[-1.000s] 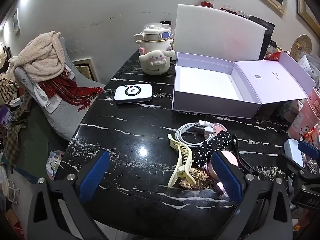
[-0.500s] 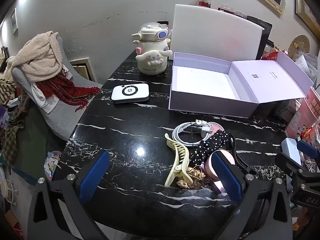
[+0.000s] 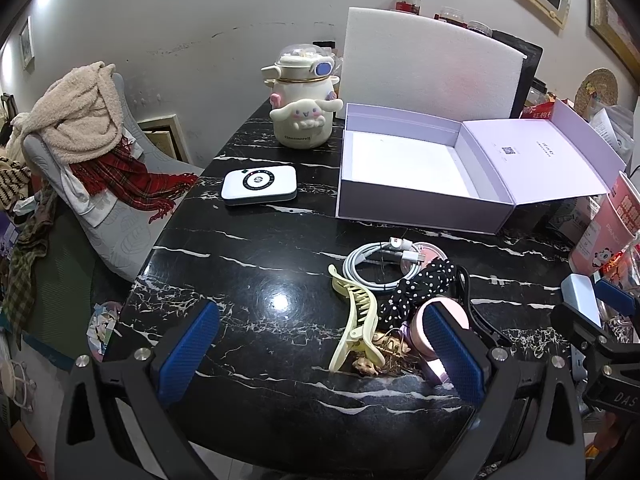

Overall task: Organize rigid objects
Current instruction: 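Move both tools toward the hair clips on the table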

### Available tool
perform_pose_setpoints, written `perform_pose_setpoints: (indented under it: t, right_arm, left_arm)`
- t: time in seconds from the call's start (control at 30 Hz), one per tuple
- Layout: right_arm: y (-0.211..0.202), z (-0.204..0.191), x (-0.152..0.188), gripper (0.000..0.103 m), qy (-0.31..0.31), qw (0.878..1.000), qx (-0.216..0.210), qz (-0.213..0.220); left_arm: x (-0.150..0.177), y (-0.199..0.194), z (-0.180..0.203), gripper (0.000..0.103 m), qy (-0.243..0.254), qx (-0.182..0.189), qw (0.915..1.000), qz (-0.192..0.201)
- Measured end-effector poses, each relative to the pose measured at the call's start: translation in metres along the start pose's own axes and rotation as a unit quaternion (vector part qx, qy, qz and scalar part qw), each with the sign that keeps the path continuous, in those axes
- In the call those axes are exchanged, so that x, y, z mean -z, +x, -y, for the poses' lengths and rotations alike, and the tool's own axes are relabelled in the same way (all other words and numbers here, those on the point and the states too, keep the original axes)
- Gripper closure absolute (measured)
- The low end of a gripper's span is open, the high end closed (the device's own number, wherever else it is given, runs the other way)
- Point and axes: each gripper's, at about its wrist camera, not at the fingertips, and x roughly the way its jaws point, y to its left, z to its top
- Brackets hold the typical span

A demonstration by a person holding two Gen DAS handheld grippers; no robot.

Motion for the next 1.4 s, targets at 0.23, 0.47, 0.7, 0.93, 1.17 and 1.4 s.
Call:
perform_pose_setpoints:
  t: [0.23, 0.47, 0.7, 0.93, 1.17, 1.4]
  right_arm:
    - [-0.0017, 0.0008, -0.0012, 0.0, 0.0, 1.0, 0.001, 0.002]
    - [-0.0012, 0.0018, -0.0007, 0.0, 0.002, 1.0, 0.003, 0.002]
    - [-0.0011, 0.0031, -0.0004, 0.0, 0.003, 1.0, 0.005, 0.003]
    - [-0.0013, 0.0049, 0.0012, 0.0, 0.007, 1.0, 0.007, 0.004]
    - [-0.0014, 0.0048, 0.0012, 0.0, 0.007, 1.0, 0.007, 0.004]
    - [-0.002, 0.0069, 0.0026, 0.0, 0.011, 1.0, 0.007, 0.004]
  left_arm:
    - [0.0003, -0.0017, 0.0017, 0.0, 0.004, 0.0, 1.0, 0.002]
    - [0.0006, -0.0024, 0.0021, 0.0, 0.004, 0.001, 1.0, 0.002]
    - [-0.0005, -0.0029, 0.0036, 0.0, 0.006, 0.003, 1.0, 0.002]
    - [-0.0008, -0.0021, 0.0033, 0.0, 0.007, 0.004, 1.0, 0.001]
    - [-0.0006, -0.0021, 0.0034, 0.0, 0.007, 0.004, 1.0, 0.001]
    - [0.0003, -0.0038, 0.0065, 0.0, 0.01, 0.003, 0.9999, 0.005]
